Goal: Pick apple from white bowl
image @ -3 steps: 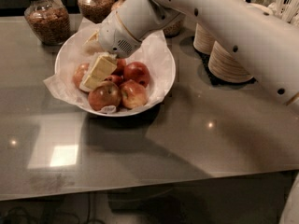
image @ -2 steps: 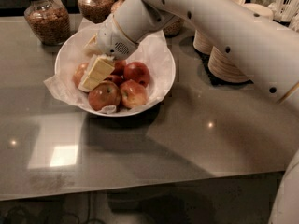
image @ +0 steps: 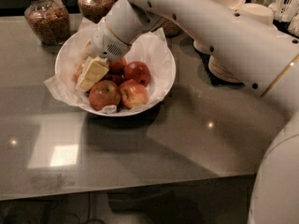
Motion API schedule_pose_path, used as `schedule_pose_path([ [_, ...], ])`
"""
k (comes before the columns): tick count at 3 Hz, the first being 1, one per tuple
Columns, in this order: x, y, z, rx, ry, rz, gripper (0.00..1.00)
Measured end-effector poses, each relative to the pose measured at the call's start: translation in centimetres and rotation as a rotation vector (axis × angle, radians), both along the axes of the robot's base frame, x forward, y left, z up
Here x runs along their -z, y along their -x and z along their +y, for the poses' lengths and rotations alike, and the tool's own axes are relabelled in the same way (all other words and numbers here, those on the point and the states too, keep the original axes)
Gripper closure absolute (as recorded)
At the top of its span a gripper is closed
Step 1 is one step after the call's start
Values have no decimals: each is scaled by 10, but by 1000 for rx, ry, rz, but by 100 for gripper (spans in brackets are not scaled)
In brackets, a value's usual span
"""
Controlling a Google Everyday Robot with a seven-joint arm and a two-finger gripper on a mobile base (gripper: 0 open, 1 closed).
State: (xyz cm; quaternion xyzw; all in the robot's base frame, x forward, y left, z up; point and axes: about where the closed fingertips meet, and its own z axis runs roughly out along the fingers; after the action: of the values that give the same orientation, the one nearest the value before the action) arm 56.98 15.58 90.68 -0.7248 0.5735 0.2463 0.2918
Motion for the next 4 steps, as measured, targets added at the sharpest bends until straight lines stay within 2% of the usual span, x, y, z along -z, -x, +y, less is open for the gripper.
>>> schedule_pose_path([
  [1,10,-5,3,10,32,6,42],
  [2,17,-10,4,13,53,10,39],
  [3,16,-11,4,13,55,13,58],
  [4,16,-11,4,13,55,13,81],
])
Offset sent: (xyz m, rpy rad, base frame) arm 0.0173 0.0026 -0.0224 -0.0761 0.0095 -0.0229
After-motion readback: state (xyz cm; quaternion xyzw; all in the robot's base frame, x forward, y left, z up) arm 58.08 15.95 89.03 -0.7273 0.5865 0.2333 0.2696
